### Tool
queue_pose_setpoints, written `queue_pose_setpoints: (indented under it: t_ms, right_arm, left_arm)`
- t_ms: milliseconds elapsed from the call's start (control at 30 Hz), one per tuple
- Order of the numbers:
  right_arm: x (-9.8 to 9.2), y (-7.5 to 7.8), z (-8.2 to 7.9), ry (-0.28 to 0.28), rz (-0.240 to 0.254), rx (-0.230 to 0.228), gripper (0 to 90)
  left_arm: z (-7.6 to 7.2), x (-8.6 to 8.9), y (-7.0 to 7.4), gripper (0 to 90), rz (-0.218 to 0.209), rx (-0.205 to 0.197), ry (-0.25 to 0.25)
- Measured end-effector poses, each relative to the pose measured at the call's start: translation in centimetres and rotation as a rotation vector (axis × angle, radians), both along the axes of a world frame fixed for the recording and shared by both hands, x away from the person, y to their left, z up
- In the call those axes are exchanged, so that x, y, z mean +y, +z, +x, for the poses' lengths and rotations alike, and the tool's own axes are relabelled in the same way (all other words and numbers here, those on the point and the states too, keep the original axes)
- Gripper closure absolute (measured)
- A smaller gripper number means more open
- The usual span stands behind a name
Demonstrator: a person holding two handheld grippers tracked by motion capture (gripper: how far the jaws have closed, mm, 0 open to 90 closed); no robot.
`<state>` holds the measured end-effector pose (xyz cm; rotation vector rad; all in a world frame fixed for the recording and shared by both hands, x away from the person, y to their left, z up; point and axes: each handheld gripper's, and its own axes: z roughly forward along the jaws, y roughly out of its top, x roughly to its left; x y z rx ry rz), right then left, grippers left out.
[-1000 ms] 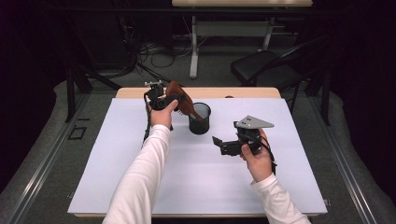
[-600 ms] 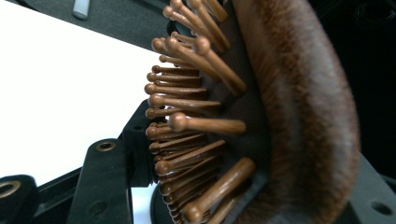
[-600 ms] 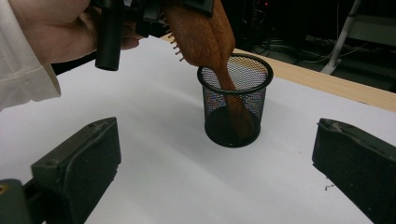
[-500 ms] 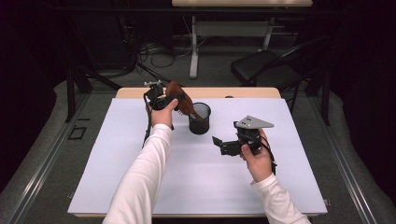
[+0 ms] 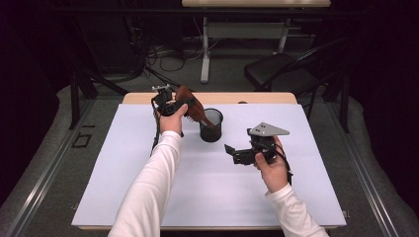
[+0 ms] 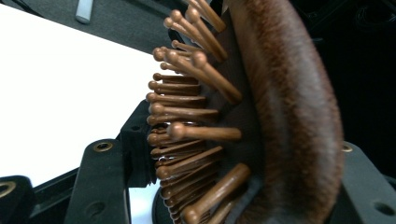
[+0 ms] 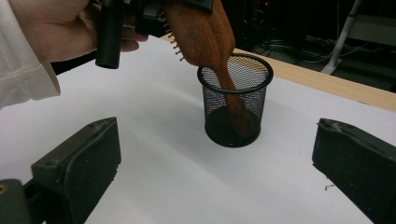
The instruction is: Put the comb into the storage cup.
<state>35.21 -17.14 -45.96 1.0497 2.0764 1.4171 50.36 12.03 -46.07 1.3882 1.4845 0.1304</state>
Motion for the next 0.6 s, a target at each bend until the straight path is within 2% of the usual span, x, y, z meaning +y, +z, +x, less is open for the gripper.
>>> queue_pose_setpoints:
  t_ms: [67, 267, 467, 600]
  right_arm:
    - [0.02, 0.0, -0.01, 0.001, 0.0, 0.0, 0.7]
    - [0.08, -0.07, 0.0, 0.001, -0.001, 0.004, 0.7]
    - [0.14, -0.15, 0.02, 0.003, -0.006, 0.008, 0.7]
    - [0.16, -0.15, 0.01, 0.003, -0.007, 0.009, 0.7]
  left_arm:
    - [-0.01, -0.01, 0.05, 42.8, 0.022, -0.015, 0.001]
    - [-0.07, -0.08, 0.06, 40.9, 0.021, -0.022, -0.001]
    - [-0.09, -0.17, 0.07, 31.0, -0.007, -0.025, 0.006]
    - [-0.11, -0.05, 0.08, 25.6, -0.006, -0.027, 0.01]
